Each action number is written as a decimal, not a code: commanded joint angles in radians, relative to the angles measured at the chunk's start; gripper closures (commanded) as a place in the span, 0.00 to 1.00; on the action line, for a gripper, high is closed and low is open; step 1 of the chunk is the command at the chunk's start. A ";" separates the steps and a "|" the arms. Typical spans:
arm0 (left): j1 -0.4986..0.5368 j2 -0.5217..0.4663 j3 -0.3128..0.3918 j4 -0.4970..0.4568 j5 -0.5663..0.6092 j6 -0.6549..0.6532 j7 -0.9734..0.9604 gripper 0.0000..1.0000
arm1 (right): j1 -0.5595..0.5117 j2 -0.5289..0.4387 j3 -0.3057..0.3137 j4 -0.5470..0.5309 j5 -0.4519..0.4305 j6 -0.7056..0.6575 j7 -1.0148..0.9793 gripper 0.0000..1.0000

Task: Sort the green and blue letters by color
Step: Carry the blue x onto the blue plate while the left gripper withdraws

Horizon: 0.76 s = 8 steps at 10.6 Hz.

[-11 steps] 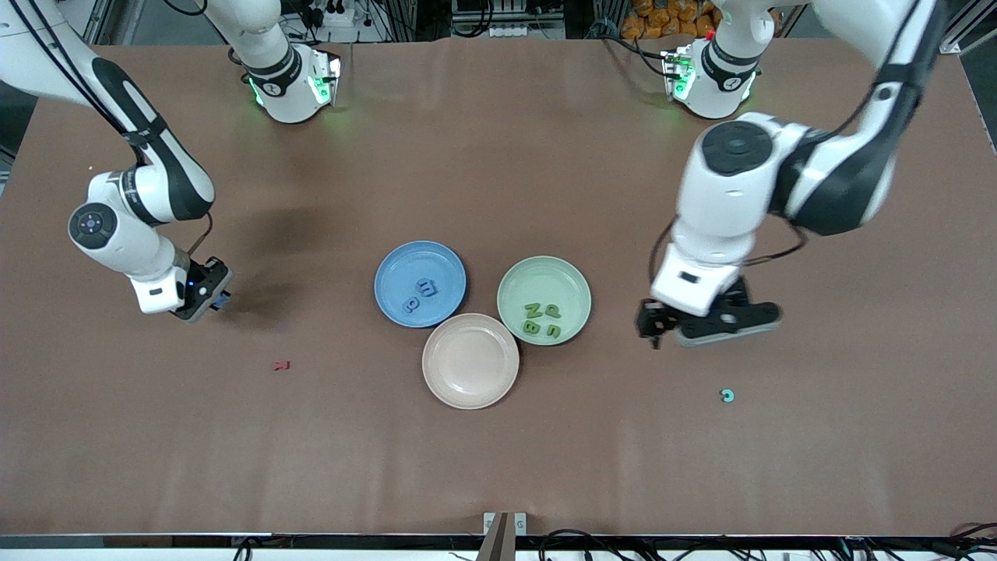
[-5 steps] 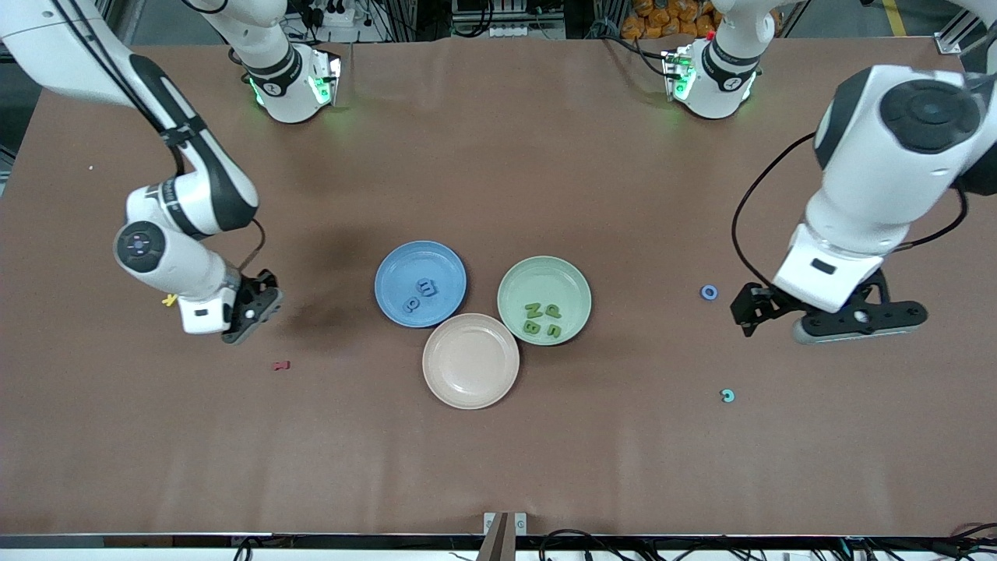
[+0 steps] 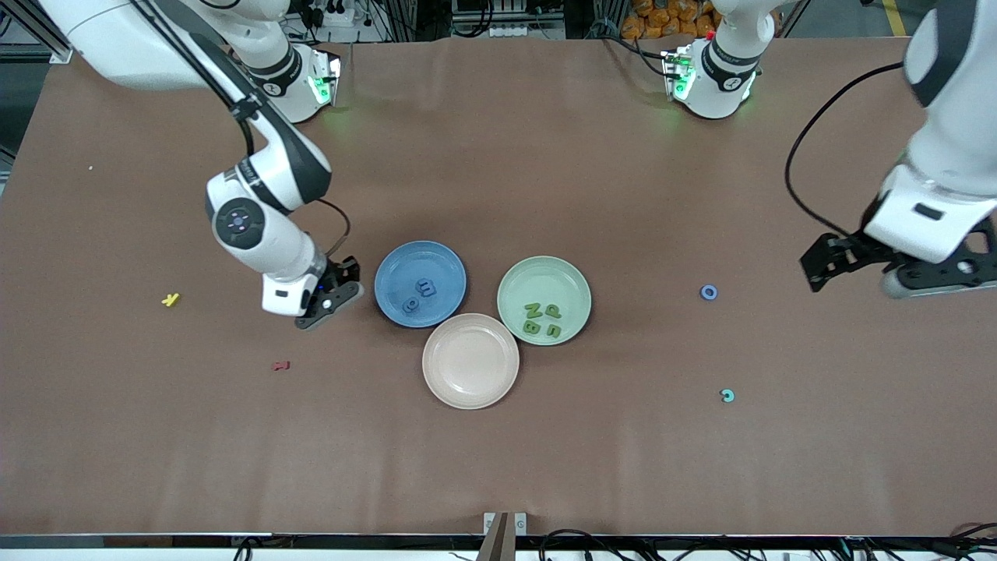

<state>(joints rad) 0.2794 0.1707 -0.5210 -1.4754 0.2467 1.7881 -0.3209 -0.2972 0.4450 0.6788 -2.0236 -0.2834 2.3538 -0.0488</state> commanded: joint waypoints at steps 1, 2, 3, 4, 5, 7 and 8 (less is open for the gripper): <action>-0.163 -0.083 0.323 -0.037 -0.190 -0.048 0.199 0.00 | 0.131 0.008 -0.001 0.037 0.078 -0.018 0.220 1.00; -0.161 -0.089 0.329 -0.039 -0.205 -0.085 0.200 0.00 | 0.132 0.015 -0.002 0.037 0.078 -0.018 0.231 0.65; -0.155 -0.097 0.332 -0.051 -0.255 -0.108 0.189 0.00 | 0.121 0.026 -0.007 0.034 0.078 -0.019 0.230 0.01; -0.148 -0.117 0.334 -0.072 -0.273 -0.110 0.183 0.00 | 0.112 0.027 -0.008 0.031 0.078 -0.027 0.222 0.00; -0.146 -0.112 0.334 -0.068 -0.270 -0.108 0.181 0.00 | 0.110 0.026 -0.007 0.032 0.078 -0.051 0.227 0.00; -0.155 -0.114 0.320 -0.068 -0.267 -0.105 0.183 0.00 | 0.102 0.023 -0.005 0.036 0.078 -0.057 0.233 0.00; -0.157 -0.120 0.305 -0.071 -0.267 -0.108 0.181 0.00 | 0.101 0.017 -0.005 0.037 0.078 -0.057 0.233 0.00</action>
<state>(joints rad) 0.1352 0.0879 -0.2040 -1.5169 0.0021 1.6850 -0.1375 -0.1863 0.4630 0.6612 -2.0045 -0.2203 2.3167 0.1793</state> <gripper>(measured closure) 0.000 0.079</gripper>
